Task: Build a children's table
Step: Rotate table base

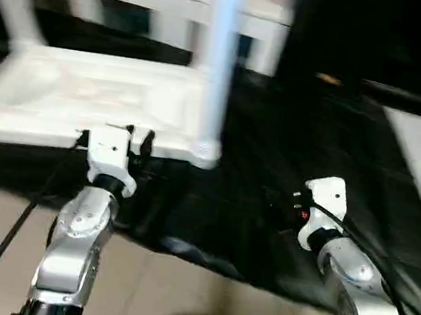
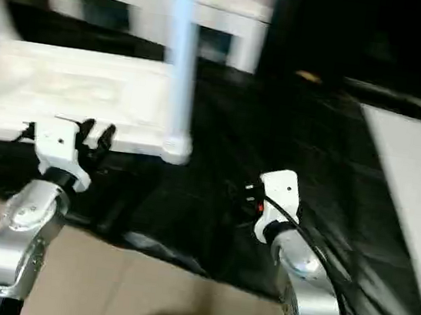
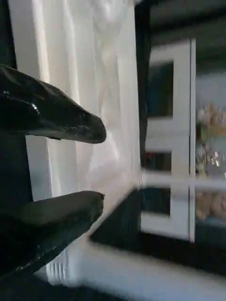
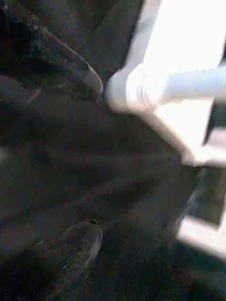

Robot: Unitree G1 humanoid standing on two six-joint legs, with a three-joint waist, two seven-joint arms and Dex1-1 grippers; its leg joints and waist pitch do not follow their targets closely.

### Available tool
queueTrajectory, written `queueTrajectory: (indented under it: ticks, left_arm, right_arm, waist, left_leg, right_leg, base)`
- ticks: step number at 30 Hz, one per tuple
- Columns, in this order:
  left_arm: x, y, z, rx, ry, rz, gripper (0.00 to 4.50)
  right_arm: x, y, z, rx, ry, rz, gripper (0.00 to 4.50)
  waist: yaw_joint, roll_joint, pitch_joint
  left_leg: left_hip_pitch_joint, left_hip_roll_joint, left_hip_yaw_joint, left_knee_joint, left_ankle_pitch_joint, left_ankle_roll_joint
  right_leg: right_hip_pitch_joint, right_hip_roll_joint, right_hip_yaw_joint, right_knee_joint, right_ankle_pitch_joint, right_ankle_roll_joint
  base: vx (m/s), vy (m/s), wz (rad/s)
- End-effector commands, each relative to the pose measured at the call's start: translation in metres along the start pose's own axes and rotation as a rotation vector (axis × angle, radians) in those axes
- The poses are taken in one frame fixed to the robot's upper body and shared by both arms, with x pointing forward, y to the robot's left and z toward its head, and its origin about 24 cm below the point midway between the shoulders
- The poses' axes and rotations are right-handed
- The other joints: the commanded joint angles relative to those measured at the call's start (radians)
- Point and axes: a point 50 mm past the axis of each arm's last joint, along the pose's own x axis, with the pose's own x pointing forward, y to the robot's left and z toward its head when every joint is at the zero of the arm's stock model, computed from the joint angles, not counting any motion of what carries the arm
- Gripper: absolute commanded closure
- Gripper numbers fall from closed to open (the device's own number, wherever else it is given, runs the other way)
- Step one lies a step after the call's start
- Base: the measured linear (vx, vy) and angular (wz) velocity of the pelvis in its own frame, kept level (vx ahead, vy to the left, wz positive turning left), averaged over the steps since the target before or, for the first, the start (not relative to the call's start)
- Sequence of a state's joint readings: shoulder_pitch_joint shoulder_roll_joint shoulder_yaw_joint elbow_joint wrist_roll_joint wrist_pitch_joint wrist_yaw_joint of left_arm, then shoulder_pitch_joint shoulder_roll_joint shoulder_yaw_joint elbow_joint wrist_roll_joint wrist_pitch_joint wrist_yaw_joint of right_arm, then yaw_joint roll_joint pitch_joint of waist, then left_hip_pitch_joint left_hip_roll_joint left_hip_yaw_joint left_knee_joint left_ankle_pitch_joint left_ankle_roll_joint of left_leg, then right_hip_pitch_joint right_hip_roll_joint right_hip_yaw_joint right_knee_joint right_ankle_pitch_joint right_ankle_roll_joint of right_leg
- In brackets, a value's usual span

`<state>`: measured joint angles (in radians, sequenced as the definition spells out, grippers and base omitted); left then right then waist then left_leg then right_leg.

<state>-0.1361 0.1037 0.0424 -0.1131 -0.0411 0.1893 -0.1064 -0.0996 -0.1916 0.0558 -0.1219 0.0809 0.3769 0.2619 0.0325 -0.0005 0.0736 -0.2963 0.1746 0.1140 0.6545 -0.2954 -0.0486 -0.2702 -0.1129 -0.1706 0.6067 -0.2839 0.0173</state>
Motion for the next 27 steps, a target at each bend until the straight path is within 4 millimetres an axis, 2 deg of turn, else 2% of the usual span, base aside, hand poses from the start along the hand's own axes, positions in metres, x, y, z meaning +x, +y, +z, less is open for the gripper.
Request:
queueTrajectory:
  ticks: [1,2,3,4,5,6,7,8,9,10,11,12,13,14,15,16,17,18,19,20,21,22,23,24,25,26,27]
  left_arm:
    - [0.0022,-0.0009,0.0033,0.008,-0.005,-0.013,2.53]
    - [0.0025,-0.0005,0.0036,0.011,-0.006,-0.01,2.53]
    - [0.0025,-0.0004,0.0036,0.011,-0.006,-0.01,2.53]
    - [0.0028,-0.0001,0.0037,0.012,-0.006,-0.008,2.53]
    - [0.003,0.0002,0.0037,0.016,-0.004,-0.007,2.53]
    - [0.0037,0.0009,0.0035,0.022,-0.002,-0.003,2.53]
    - [0.004,0.0011,0.0034,0.022,-0.001,-0.003,2.53]
    - [0.0048,0.0014,0.0037,0.018,-0.002,-0.002,2.53]
    - [0.0054,0.0016,0.004,0.015,-0.003,-0.001,2.53]
    - [0.0059,0.0019,0.0042,0.016,-0.003,0.0,2.53]
    - [0.006,0.0022,0.0043,0.019,-0.003,0.001,2.53]
    - [0.0061,0.0022,0.0044,0.019,-0.003,0.0,2.53]
    - [0.0062,0.0023,0.0044,0.019,-0.003,0.0,2.53]
    - [0.0064,0.0026,0.0043,0.022,-0.001,0.001,2.53]
    - [0.0064,0.0026,0.0043,0.02,-0.001,0.0,2.53]
    - [0.0064,0.0029,0.0042,0.022,-0.001,-0.001,2.53]
    - [0.0065,0.0033,0.0041,0.025,0.0,0.0,2.53]
    - [0.0065,0.0033,0.0041,0.026,0.0,0.0,2.53]
    - [0.0065,0.0035,0.0041,0.028,0.001,0.001,2.53]
    - [0.0071,0.0033,0.004,0.027,0.002,-0.004,2.53]
    - [0.0077,0.0033,0.0037,0.032,0.006,-0.01,2.53]
    - [0.0081,0.0028,0.0031,0.025,0.01,-0.023,2.53]
    - [0.0088,0.0015,0.0013,0.034,0.021,-0.056,2.53]
    - [0.0088,0.0015,0.0012,0.034,0.022,-0.057,2.53]
    - [0.009,0.001,0.0004,0.043,0.028,-0.072,2.53]
    - [0.0084,-0.0032,-0.0019,0.045,0.042,-0.135,2.53]
    - [0.0084,-0.0032,-0.0019,0.045,0.042,-0.135,2.53]
  right_arm:
    - [0.0006,0.0008,0.0013,0.008,-0.011,0.003,0.0]
    - [0.0001,0.0013,0.0009,0.0,-0.011,0.008,0.0]
    - [0.0001,0.0014,0.0009,-0.001,-0.011,0.008,0.0]
    - [0.0,0.0018,0.0008,-0.002,-0.011,0.012,0.0]
    - [0.0,0.0022,0.0009,0.0,-0.013,0.016,0.0]
    - [-0.0002,0.0035,0.0014,0.002,-0.021,0.029,0.0]
    - [-0.0001,0.0036,0.0015,0.002,-0.022,0.03,0.0]
    - [0.0004,0.0035,0.0017,0.001,-0.023,0.028,0.0]
    - [0.0007,0.0034,0.0018,0.002,-0.024,0.025,0.0]
    - [0.0009,0.0033,0.0019,0.004,-0.025,0.023,0.0]
    - [0.001,0.0034,0.0019,0.006,-0.025,0.021,0.0]
    - [0.0011,0.0034,0.0019,0.006,-0.026,0.021,0.0]
    - [0.0012,0.0036,0.0018,0.006,-0.026,0.021,0.0]
    - [0.0013,0.0037,0.0016,0.006,-0.025,0.021,0.0]
    - [0.0013,0.0038,0.0015,0.007,-0.026,0.022,0.0]
    - [0.0011,0.0039,0.0015,0.009,-0.028,0.023,0.0]
    - [0.0009,0.004,0.0014,0.008,-0.028,0.023,0.0]
    - [0.0009,0.004,0.0014,0.007,-0.028,0.023,0.0]
    - [0.0008,0.004,0.0014,0.006,-0.028,0.024,0.0]
    - [0.001,0.0037,0.0014,0.006,-0.029,0.022,0.0]
    - [0.0009,0.003,0.0014,0.008,-0.029,0.017,0.0]
    - [0.0008,0.0025,0.0012,0.006,-0.028,0.012,0.0]
    - [0.0006,0.0007,0.001,0.004,-0.029,-0.005,0.0]
    - [0.0006,0.0006,0.001,0.004,-0.029,-0.005,0.0]
    - [0.0005,-0.0002,0.001,0.003,-0.03,-0.014,0.0]
    - [0.0004,-0.0018,0.001,0.001,-0.03,-0.022,0.0]
    - [0.0004,-0.0018,0.001,0.001,-0.03,-0.022,0.0]
  waist:
    - [-0.016,-0.002,-0.032]
    - [-0.043,0.022,-0.056]
    - [-0.041,0.025,-0.052]
    - [-0.048,0.015,-0.062]
    - [-0.048,0.003,-0.063]
    - [-0.029,-0.025,-0.066]
    - [0.013,-0.027,-0.086]
    - [0.035,-0.039,-0.102]
    - [0.043,-0.031,-0.103]
    - [0.042,-0.008,-0.102]
    - [0.0,0.035,-0.102]
    - [-0.043,0.049,-0.108]
    - [-0.041,0.034,-0.127]
    - [-0.029,0.041,-0.115]
    - [-0.019,0.029,-0.107]
    - [-0.019,0.0,-0.105]
    - [-0.012,-0.037,-0.095]
    - [-0.004,-0.078,-0.093]
    - [0.046,-0.083,-0.091]
    - [0.048,-0.071,-0.085]
    - [0.052,-0.064,-0.078]
    - [0.05,-0.055,-0.072]
    - [0.042,-0.026,-0.057]
    - [0.041,-0.013,-0.054]
    - [0.027,0.015,-0.046]
    - [-0.003,0.035,-0.069]
    - [-0.002,0.036,-0.079]
  left_leg:
    - [0.019,0.055,-0.02,-0.122,-0.351,0.015]
    - [0.102,0.125,-0.087,-0.182,-0.497,0.019]
    - [0.106,0.13,-0.091,-0.188,-0.485,0.043]
    - [0.117,0.111,-0.086,-0.173,-0.387,0.133]
    - [0.11,0.089,-0.071,-0.157,-0.32,0.184]
    - [0.016,-0.006,0.008,-0.104,-0.176,0.227]
    - [-0.064,-0.041,0.017,-0.033,-0.051,0.231]
    - [-0.125,-0.028,-0.001,0.025,0.034,0.206]
    - [-0.142,-0.016,-0.009,0.027,0.07,0.188]
    - [-0.148,0.007,-0.016,-0.026,0.167,0.155]
    - [-0.02,0.036,-0.06,-0.096,0.344,0.233]
    - [0.078,0.073,-0.132,-0.095,0.438,0.377]
    - [0.159,0.138,-0.183,-0.066,0.534,0.52]
    - [0.121,0.134,-0.173,-0.072,0.564,0.518]
    - [0.089,0.113,-0.132,-0.09,0.587,0.501]
    - [0.077,0.097,-0.093,-0.107,0.476,0.486]
    - [0.048,0.018,-0.027,-0.096,0.22,0.396]
    - [0.001,-0.044,-0.002,-0.072,0.053,0.331]
    - [-0.035,-0.108,0.012,0.045,-0.108,0.222]
    - [-0.075,-0.086,-0.021,0.08,-0.038,0.137]
    - [-0.079,-0.079,-0.03,0.085,-0.012,0.106]
    - [-0.085,-0.064,-0.038,0.086,0.005,0.084]
    - [-0.087,-0.027,-0.05,0.041,0.058,0.049]
    - [-0.077,-0.014,-0.049,-0.01,0.087,0.046]
    - [-0.062,0.027,-0.052,-0.112,-0.008,0.058]
    - [-0.024,0.072,-0.086,-0.12,-0.094,0.047]
    - [-0.003,0.076,-0.091,-0.111,-0.056,0.056]
  right_leg:
    - [-0.009,-0.013,0.043,-0.11,-0.555,-0.147]
    - [-0.073,0.017,0.068,0.009,-0.153,-0.182]
    - [-0.085,0.014,0.077,0.024,-0.091,-0.17]
    - [-0.1,0.003,0.091,0.025,-0.003,-0.148]
    - [-0.099,-0.007,0.104,0.011,0.035,-0.152]
    - [-0.007,-0.038,0.153,-0.045,0.113,-0.202]
    - [0.094,-0.092,0.219,-0.092,0.053,-0.266]
    - [0.149,-0.128,0.257,-0.099,0.093,-0.342]
    - [0.155,-0.126,0.253,-0.095,0.155,-0.368]
    - [0.137,-0.062,0.188,-0.064,0.266,-0.345]
    - [0.025,0.072,0.077,0.022,0.222,-0.207]
    - [-0.083,0.09,0.061,0.078,0.057,-0.126]
    - [-0.179,0.044,0.088,0.127,-0.13,-0.006]
    - [-0.185,0.034,0.096,0.155,-0.108,0.032]
    - [-0.202,0.03,0.105,0.162,-0.033,0.083]
    - [-0.209,0.017,0.123,0.13,0.057,0.057]
    - [-0.162,0.0,0.156,0.014,0.156,-0.029]
    - [-0.089,-0.01,0.206,-0.024,0.094,-0.018]
    - [-0.018,-0.11,0.305,-0.115,-0.262,-0.089]
    - [0.021,-0.116,0.308,-0.108,-0.39,-0.195]
    - [0.016,-0.115,0.3,-0.108,-0.399,-0.223]
    - [0.015,-0.124,0.302,-0.113,-0.393,-0.267]
    - [0.0,-0.103,0.252,-0.12,-0.354,-0.334]
    - [-0.018,-0.073,0.218,-0.113,-0.334,-0.317]
    - [-0.047,0.0,0.164,-0.083,-0.294,-0.247]
    - [-0.071,0.025,0.149,-0.025,-0.139,-0.199]
    - [-0.08,0.014,0.15,-0.014,-0.013,-0.204]
  base:
    - [0.131,0.034,0.22]
    - [0.119,0.027,0.17]
    - [0.119,0.027,0.17]
    - [0.157,0.012,0.07]
    - [0.145,0.0,0.09]
    - [0.145,0.0,0.09]
    - [0.13,0.018,0.08]
    - [0.161,0.044,0.11]
    - [0.161,0.044,0.11]
    - [0.131,0.043,0.1]
    - [0.145,0.013,-0.03]
    - [0.145,0.013,-0.03]
    - [0.19,-0.021,-0.1]
    - [0.13,-0.021,-0.09]
    - [0.13,-0.021,-0.09]
    - [0.075,-0.012,-0.07]
    - [0.08,-0.065,-0.01]
    - [0.08,-0.065,-0.01]
    - [0.073,-0.09,0.09]
    - [0.071,-0.062,0.13]
    - [0.071,-0.062,0.13]
    - [0.068,-0.018,0.04]
    - [0.0,0.0,0.0]
    - [0.0,0.0,0.0]
    - [0.05,0.086,-0.03]
    - [0.08,0.097,0.06]
    - [0.08,0.097,0.06]
